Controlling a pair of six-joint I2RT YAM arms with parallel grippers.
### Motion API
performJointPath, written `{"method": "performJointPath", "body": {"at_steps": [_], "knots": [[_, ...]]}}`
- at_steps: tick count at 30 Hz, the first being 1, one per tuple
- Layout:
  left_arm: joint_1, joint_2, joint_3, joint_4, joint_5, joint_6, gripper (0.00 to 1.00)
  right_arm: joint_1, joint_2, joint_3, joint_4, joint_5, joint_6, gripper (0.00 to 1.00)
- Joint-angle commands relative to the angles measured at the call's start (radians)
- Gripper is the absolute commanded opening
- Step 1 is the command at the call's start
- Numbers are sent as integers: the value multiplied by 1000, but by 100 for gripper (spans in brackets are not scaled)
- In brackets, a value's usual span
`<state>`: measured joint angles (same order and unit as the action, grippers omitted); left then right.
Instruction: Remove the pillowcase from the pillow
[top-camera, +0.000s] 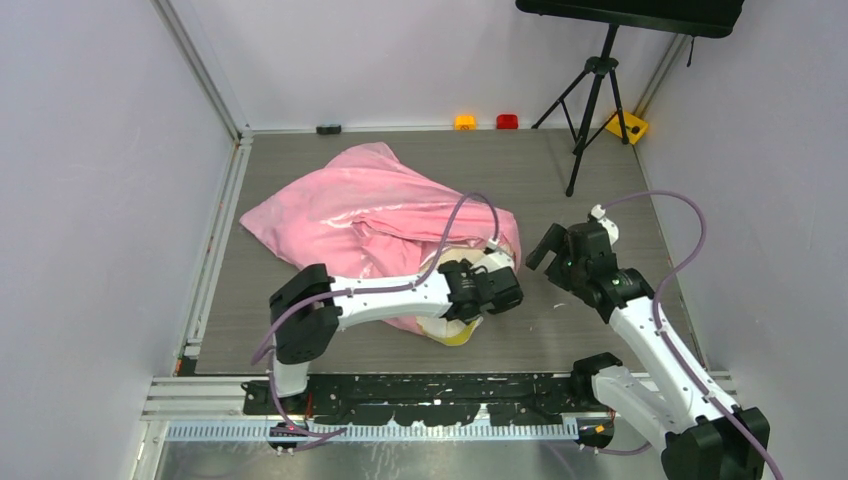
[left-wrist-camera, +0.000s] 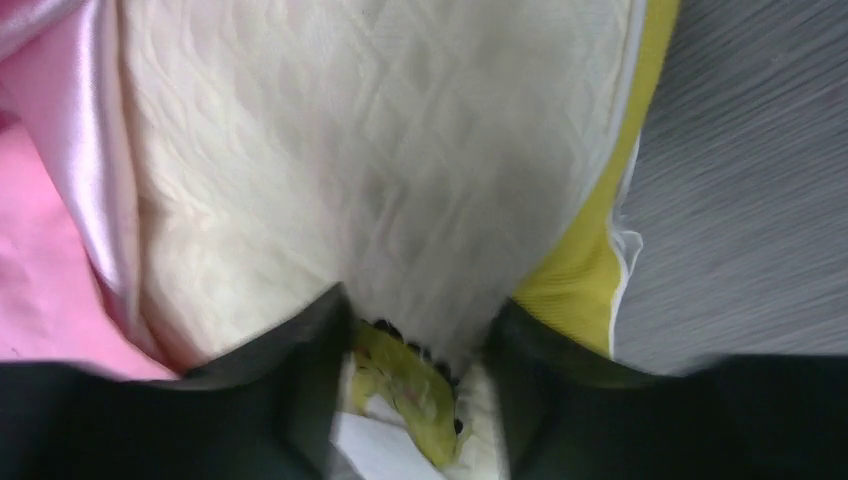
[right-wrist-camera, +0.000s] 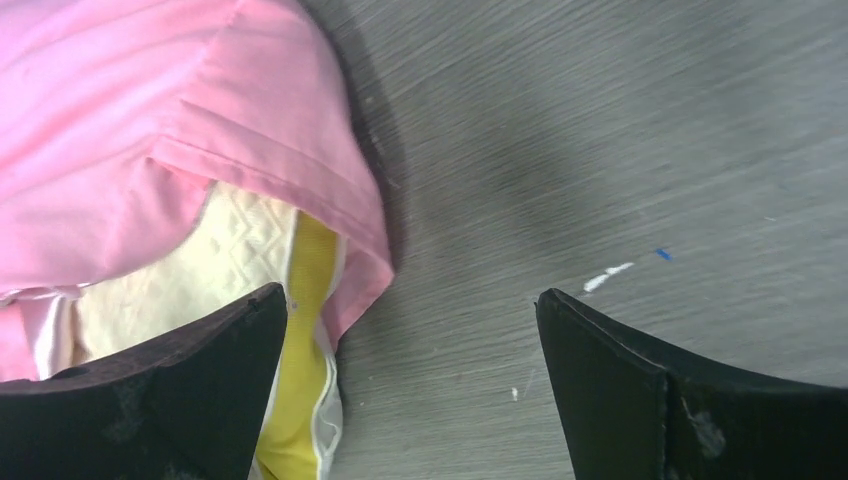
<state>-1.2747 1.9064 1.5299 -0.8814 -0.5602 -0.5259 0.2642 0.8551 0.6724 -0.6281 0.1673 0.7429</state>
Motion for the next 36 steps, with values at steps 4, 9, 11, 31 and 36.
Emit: {"method": "performJointPath", "body": {"at_steps": [4, 9, 11, 31, 36], "knots": [[50, -248, -231, 100, 70, 16, 0, -3, 8, -76, 302, -414, -138, 94], [52, -358, -176, -21, 83, 38, 0, 66, 102, -95, 437, -493, -194, 90], [52, -384, -167, -43, 92, 51, 0, 103, 123, -86, 462, -447, -204, 89], [76, -603, -68, -188, 65, 22, 0, 118, 308, 56, 385, -19, -138, 34], [175, -702, -71, -154, 123, 18, 0, 115, 347, 65, 381, -6, -113, 29]]}}
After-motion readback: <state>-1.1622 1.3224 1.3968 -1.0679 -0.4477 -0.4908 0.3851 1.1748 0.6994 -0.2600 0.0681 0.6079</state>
